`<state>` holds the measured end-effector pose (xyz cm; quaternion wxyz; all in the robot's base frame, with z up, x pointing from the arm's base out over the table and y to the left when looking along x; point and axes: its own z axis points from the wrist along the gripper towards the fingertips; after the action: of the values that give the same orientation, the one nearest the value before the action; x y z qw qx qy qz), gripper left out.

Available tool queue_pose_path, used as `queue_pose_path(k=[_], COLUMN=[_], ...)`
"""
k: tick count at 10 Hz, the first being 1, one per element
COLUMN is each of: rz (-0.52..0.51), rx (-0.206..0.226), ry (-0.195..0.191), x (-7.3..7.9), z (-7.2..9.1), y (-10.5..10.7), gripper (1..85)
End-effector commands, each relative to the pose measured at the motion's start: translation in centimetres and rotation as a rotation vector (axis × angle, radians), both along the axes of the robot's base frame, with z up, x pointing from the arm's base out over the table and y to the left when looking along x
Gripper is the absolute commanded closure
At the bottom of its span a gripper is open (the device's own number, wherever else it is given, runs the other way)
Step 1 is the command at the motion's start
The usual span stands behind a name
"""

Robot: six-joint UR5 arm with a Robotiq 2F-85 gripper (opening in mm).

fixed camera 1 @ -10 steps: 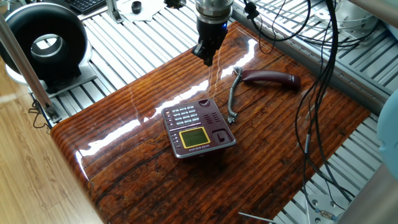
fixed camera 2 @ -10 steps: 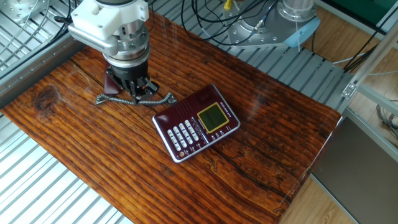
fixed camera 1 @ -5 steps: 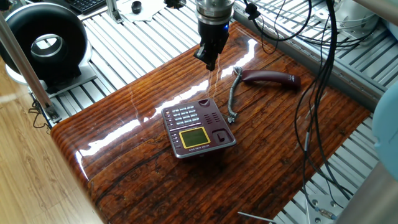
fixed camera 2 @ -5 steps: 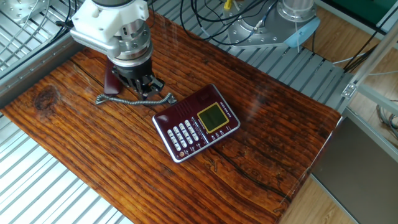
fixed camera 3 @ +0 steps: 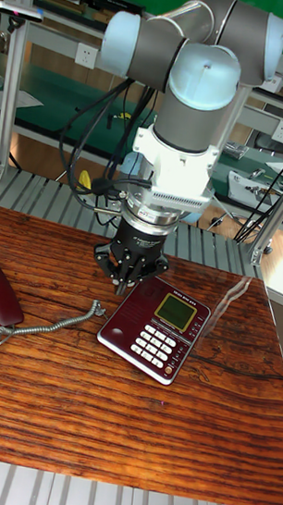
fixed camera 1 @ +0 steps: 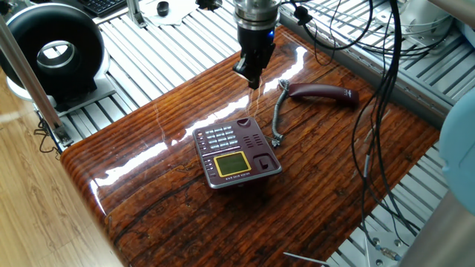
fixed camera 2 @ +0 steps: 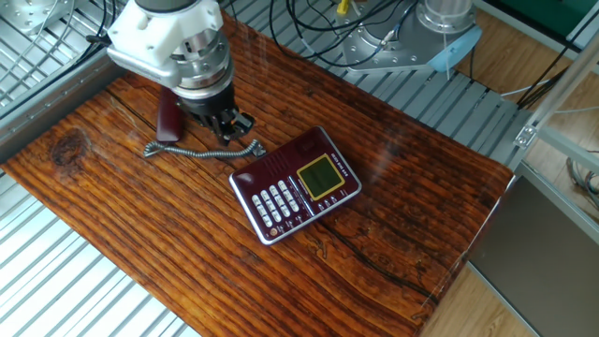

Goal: Place the handset of the telephone on the corresponding phone cradle

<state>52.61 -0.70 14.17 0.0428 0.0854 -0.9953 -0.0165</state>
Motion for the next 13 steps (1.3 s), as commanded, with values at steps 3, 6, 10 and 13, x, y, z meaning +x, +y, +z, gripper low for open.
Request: queue_pose_path(k=[3,6,10,13], rz=[0.288,0.337,0.357,0.395], rx=[0.129,0.058,0.017,0.025], ry=[-0.025,-0.047,-0.162,-0.198], x=[-0.2,-1.4,-2.9,-3.2], z=[-2.2,-1.9,-2.5,-2.7], y=[-4.4,-12.5,-18.9,-20.5], gripper=[58.3,58.0,56.0,49.3])
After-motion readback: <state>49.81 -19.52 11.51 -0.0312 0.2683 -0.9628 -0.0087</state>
